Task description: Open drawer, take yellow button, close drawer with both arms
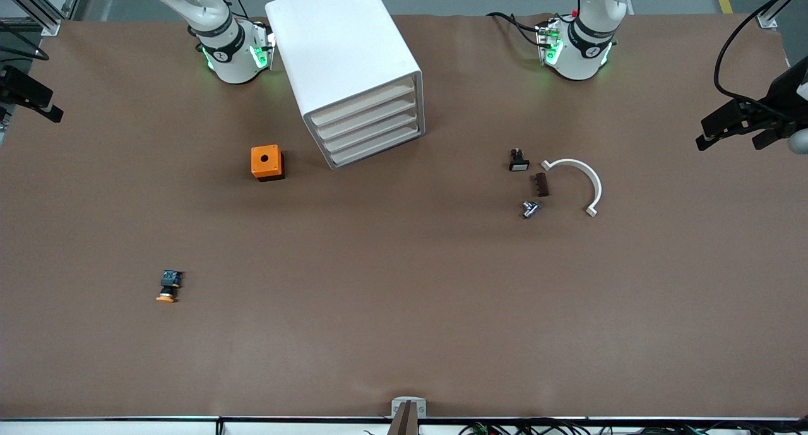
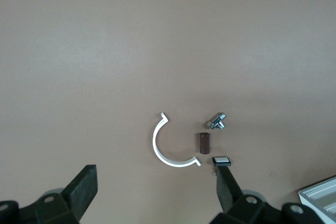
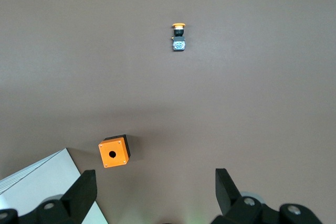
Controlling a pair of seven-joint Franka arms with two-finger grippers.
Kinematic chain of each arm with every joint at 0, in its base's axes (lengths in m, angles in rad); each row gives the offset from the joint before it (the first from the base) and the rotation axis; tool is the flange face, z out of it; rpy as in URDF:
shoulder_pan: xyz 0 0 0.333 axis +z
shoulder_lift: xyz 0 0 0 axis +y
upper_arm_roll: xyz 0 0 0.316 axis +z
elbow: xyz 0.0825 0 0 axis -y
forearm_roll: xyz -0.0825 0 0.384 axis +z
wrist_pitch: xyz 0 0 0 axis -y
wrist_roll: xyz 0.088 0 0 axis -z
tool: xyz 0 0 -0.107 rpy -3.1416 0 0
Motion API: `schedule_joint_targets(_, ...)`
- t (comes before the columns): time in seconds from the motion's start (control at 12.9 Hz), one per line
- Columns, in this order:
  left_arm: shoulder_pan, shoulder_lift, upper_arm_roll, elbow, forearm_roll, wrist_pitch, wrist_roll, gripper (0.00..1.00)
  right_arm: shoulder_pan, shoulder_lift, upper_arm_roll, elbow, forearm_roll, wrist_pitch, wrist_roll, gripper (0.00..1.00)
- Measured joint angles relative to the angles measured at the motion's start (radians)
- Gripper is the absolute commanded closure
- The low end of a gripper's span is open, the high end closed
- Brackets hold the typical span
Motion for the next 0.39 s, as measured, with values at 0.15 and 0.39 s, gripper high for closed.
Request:
schedule_joint_targets(0.15,0.000,0.002,0.000,0.000,0.000,0.000,0.000,0.00,0.000,-0.001,-0.003,0.000,-0.001,0.005,-0.002,0.00)
schedule_joint_targets(0.39,0.000,0.002,0.000,0.001,0.000,-0.002,0.000,0.00,0.000,-0.001,-0.004,-0.001,-0.005,0.012,-0.004,0.00)
